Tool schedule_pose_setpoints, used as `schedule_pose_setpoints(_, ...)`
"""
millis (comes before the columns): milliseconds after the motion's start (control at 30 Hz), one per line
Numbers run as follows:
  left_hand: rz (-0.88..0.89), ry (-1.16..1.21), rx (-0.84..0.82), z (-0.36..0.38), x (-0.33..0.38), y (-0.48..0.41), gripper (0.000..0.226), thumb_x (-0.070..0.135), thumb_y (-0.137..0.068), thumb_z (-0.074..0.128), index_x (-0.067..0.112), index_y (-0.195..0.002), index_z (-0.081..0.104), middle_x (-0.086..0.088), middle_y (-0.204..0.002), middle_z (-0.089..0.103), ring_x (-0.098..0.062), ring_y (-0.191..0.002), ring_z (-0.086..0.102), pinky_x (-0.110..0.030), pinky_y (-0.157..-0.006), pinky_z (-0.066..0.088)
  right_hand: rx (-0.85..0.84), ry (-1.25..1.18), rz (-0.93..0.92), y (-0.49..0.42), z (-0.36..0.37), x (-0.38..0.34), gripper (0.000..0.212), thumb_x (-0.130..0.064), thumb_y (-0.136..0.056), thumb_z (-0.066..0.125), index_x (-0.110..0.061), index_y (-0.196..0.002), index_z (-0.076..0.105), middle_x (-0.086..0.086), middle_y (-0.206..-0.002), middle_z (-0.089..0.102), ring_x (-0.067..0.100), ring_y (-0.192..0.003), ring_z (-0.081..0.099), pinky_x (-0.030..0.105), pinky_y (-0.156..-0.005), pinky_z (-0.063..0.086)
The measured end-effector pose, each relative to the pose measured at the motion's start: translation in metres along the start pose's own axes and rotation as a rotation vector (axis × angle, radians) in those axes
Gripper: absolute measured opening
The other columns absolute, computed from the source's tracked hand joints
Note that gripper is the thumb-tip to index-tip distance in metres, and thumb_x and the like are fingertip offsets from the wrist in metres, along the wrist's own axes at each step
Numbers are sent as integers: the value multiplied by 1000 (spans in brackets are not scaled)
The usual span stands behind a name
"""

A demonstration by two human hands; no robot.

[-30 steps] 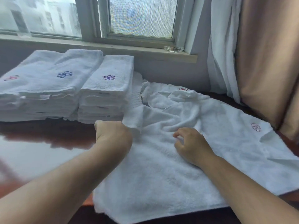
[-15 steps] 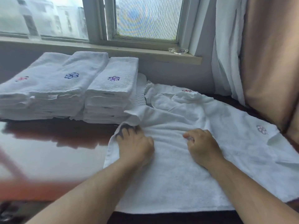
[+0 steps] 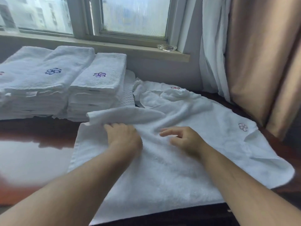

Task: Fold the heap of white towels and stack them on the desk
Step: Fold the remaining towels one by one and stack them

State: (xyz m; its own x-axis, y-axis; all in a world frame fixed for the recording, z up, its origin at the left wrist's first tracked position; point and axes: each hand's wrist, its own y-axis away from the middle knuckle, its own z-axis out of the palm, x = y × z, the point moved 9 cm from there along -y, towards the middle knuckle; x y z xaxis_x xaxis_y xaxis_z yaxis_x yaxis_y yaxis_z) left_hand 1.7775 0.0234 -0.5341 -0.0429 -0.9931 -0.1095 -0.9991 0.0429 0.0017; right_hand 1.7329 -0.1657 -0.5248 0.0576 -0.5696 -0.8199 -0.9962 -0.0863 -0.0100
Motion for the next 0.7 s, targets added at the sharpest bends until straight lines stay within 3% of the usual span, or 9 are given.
schedule_pose_setpoints(67, 180, 165, 142, -15, 44, -1, 34, 27, -90, 45, 20, -122, 55, -8, -127, 57, -31, -118, 51, -42, -94, 36, 321, 120, 38, 8, -51, 15, 29, -14, -87, 55, -29, -100, 77, -27, -72, 68, -12, -59, 58, 5, -52, 38)
schedule_pose_setpoints(100, 298, 300, 188, -18, 69, 2, 34, 29, -93, 45, 21, -124, 55, -6, -129, 56, -30, -119, 50, -40, -94, 38, 452, 218, 101, 17, -75, 30, 29, -15, -90, 53, -27, -103, 76, -21, -80, 71, -7, -60, 60, 7, -53, 39)
schedule_pose_setpoints(167, 509, 449, 190, -16, 116, 14, 43, 40, -98, 41, 28, -137, 50, -1, -142, 48, -26, -130, 44, -40, -105, 36, 523, 416, 272, 37, -107, 68, 34, -21, -95, 48, -22, -120, 70, -6, -117, 70, 7, -98, 64, 21, -77, 46)
schedule_pose_setpoints(267, 644, 337, 147, 2, 155, 22, 53, 56, -97, 31, 33, -144, 40, 0, -153, 34, -24, -142, 30, -45, -114, 26, 357, 752, 542, 71, -133, 134, 56, -46, -102, 28, -22, -151, 40, 1, -160, 34, 23, -145, 31, 43, -113, 29)
schedule_pose_setpoints(333, 637, 282, 104, 12, 160, 16, 61, 60, -97, 26, 34, -151, 29, -1, -163, 21, -23, -149, 18, -49, -118, 19, 411, 761, 784, 100, -167, 165, 72, -61, -98, 15, -22, -158, 25, 6, -166, 19, 29, -150, 19, 49, -119, 23)
schedule_pose_setpoints(433, 662, 240, 62, 18, 160, 19, 65, 62, -99, 19, 35, -158, 14, -1, -168, 5, -23, -154, 5, -50, -121, 9, 604, 630, 1106, 130, -204, 181, 75, -59, -98, 23, -10, -154, 34, 18, -160, 27, 39, -143, 31, 51, -115, 32)
schedule_pose_setpoints(533, 707, 262, 17, 21, 156, 29, 66, 63, -99, 16, 38, -159, 5, 3, -169, -3, -19, -154, -4, -47, -122, 0, 618, 694, 786, 84, -195, 152, 50, -34, -102, 31, -9, -142, 48, 14, -160, 31, 34, -147, 25, 47, -118, 28)
schedule_pose_setpoints(600, 726, 264, 11, 21, 149, 34, 67, 65, -98, 16, 40, -159, 2, 6, -169, -5, -17, -154, -6, -46, -123, -1, 471, 707, 516, 45, -160, 127, 51, -36, -103, 31, -17, -148, 45, 7, -165, 23, 25, -151, 18, 42, -120, 22)
schedule_pose_setpoints(700, 699, 237, -35, 20, 133, 34, 65, 67, -97, 20, 44, -157, 13, 9, -168, 5, -16, -154, 5, -45, -123, 9, 358, 789, 511, 18, -129, 120, 57, -50, -101, 25, -23, -146, 47, 9, -153, 42, 29, -139, 38, 45, -109, 33)
